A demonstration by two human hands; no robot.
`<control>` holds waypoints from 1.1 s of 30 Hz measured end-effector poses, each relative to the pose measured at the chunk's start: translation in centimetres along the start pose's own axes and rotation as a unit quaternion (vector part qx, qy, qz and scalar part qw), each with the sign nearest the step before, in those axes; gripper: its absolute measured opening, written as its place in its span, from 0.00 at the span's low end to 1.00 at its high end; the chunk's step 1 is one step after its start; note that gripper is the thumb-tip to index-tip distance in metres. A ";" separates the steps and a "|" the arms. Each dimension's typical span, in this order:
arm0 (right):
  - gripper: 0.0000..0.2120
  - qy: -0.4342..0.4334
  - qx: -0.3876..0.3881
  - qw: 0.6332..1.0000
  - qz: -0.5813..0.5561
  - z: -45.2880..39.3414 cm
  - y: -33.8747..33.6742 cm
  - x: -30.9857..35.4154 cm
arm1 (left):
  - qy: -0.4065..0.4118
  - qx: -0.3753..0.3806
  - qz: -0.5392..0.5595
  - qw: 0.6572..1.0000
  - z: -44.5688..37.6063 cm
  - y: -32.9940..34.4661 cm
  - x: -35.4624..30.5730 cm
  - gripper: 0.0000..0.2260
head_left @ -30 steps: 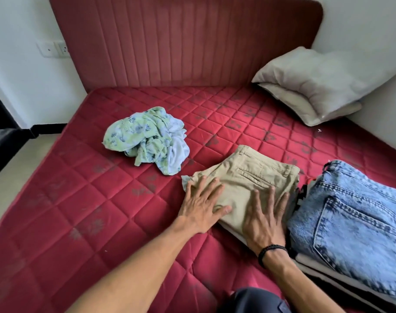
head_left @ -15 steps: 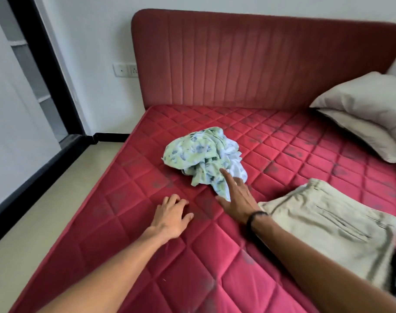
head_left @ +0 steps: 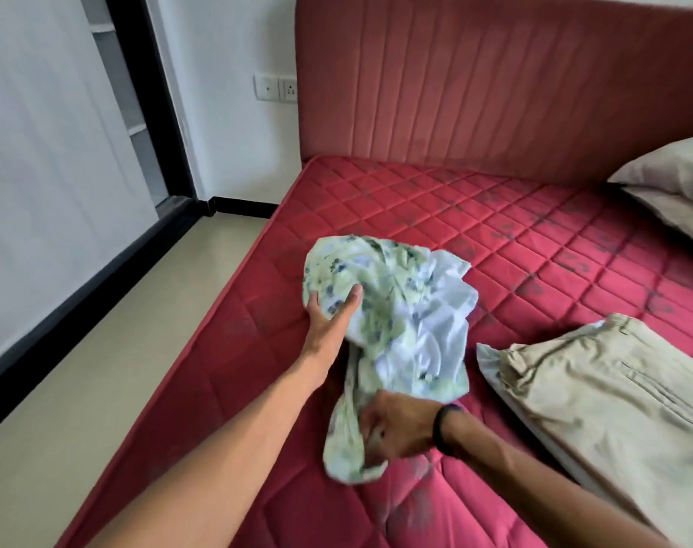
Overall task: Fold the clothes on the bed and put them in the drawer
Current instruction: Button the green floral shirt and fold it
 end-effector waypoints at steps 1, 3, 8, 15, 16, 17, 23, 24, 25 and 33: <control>0.08 -0.012 0.085 0.996 -0.007 1.7 2.8 1.6 | -0.002 -0.016 0.002 1.000 1.0 -0.5 -0.1 0.51; 0.08 -0.036 0.210 0.977 -0.013 4.8 7.3 4.2 | -0.003 -0.071 -0.041 0.997 2.8 -3.0 0.1 0.47; 0.06 -0.047 0.071 0.986 -0.142 7.4 5.5 4.3 | -0.071 0.043 -0.184 0.979 9.6 -8.2 1.6 0.21; 0.16 0.137 -0.393 0.876 -0.246 9.3 -3.1 -0.8 | -0.099 -0.039 -0.484 0.869 12.0 -17.2 -2.1 0.16; 0.22 0.118 -0.362 0.886 -0.264 8.3 -2.6 0.4 | -0.022 -0.091 -0.523 0.847 11.7 -17.3 -4.0 0.16; 0.27 0.105 -0.345 0.896 -0.257 7.5 -2.2 1.6 | 0.063 -0.140 -0.524 0.838 11.9 -16.9 -6.0 0.15; 0.27 0.033 -0.312 0.941 -0.127 4.2 -1.6 7.6 | 0.125 -0.095 -0.452 0.878 10.9 -13.0 -6.8 0.38; 0.22 0.026 -0.312 0.943 -0.116 4.2 -1.5 7.8 | 0.107 -0.076 -0.496 0.858 10.9 -12.1 -6.2 0.44; 0.21 0.030 -0.320 0.940 -0.111 4.4 -1.6 7.7 | 0.096 -0.068 -0.535 0.837 10.6 -11.9 -5.6 0.44; 0.27 0.252 -0.159 0.954 0.030 8.7 -0.6 -1.1 | 0.066 -0.144 -0.104 0.982 10.7 -15.3 -10.6 0.09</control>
Point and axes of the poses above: each hand's wrist, its own z-axis away from the middle knuckle, its own y-axis out of the palm, x = y × z, the point moved 9 cm from there along -z, towards the middle knuckle, and after that the axes turned 10 degrees about z, right-handed, at the moved point
